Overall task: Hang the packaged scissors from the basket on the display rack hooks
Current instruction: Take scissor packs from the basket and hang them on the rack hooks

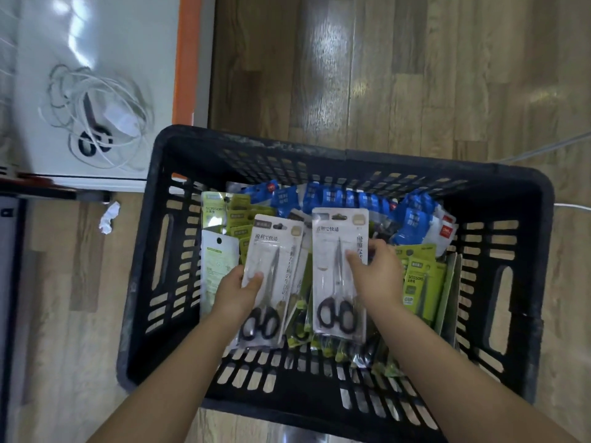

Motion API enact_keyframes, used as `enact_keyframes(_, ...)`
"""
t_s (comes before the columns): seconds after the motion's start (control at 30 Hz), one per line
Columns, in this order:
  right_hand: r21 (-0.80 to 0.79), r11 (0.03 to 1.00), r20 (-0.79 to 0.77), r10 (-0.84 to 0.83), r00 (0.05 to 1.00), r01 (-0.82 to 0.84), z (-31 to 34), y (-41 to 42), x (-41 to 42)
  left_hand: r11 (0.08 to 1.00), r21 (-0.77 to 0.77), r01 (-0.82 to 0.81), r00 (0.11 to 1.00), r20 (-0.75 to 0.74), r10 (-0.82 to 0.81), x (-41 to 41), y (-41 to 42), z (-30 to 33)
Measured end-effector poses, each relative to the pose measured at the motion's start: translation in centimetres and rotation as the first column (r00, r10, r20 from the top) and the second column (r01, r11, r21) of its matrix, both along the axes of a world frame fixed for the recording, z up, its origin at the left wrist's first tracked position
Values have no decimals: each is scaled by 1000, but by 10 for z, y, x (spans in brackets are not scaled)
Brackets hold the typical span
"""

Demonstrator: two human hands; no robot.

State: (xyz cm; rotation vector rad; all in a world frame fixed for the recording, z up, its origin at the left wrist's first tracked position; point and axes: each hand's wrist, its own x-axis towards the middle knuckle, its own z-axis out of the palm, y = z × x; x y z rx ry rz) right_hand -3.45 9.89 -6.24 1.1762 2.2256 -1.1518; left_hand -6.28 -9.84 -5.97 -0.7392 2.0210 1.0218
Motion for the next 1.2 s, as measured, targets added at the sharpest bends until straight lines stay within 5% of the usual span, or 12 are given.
enact_keyframes(0.4, -480, 866, 28, -141, 990, 137, 139, -39, -28, 915, 84, -394, 911, -97, 401, -7, -40, 163)
enact_keyframes(0.63, -543, 800, -293, 105, 950, -256, 353, -87, -92, 831, 149, -535, 794, -247, 555, 2, -93, 356)
enact_keyframes(0.77, -503, 711, -511, 215, 832, -492, 502, -127, -105, 744, 184, -643, 626, -434, 648, 32, -114, 521)
enact_keyframes(0.97, -387, 490, -782, 274, 559, -781, 717, -215, -55, 559, 282, -780, 239, -691, 682, 129, -165, 723)
enact_keyframes(1.2, -332, 114, -891, 289, 351, -936, 873, -301, 76, 380, 341, -860, -77, -823, 563, 288, -215, 848)
